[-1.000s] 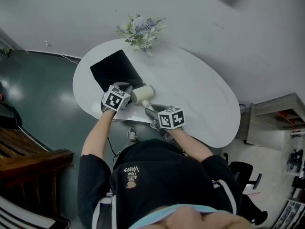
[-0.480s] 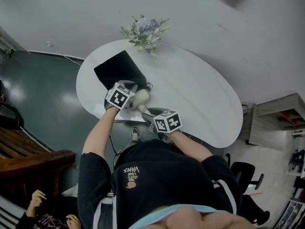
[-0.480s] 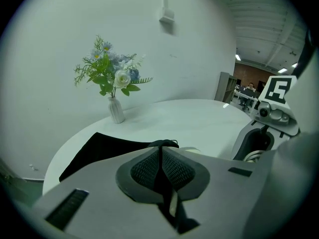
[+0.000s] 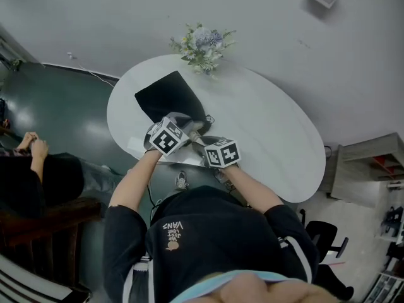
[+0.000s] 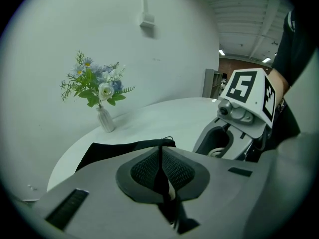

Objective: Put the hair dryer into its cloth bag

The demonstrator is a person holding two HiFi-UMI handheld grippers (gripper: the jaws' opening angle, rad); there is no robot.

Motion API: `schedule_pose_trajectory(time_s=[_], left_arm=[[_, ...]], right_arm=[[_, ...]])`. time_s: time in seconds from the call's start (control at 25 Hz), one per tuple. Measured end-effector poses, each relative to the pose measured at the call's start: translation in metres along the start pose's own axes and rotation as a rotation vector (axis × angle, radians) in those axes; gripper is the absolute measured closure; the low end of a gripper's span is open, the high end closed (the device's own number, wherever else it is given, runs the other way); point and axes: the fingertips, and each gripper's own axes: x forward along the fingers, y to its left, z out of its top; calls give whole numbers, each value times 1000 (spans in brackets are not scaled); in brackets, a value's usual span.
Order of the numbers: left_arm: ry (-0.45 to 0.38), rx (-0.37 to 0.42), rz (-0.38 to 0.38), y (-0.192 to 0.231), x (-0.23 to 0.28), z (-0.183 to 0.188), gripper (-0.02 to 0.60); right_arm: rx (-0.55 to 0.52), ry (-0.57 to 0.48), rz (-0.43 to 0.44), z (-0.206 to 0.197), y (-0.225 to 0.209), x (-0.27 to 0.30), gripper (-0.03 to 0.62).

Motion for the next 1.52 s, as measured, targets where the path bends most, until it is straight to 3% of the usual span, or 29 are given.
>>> schedule_pose_trajectory(time_s=[0.6, 1.0, 1.52], left_arm=[[-140, -83, -167, 4, -17, 2, 548], [-252, -187, -332, 6, -35, 12, 548], [-279, -212, -390, 19, -50, -4, 548]], right_arm=[[-18, -18, 3, 43, 0, 49, 410], [-21, -36, 6, 66, 0, 74, 411], [-52, -77, 10, 90, 6, 106, 413]])
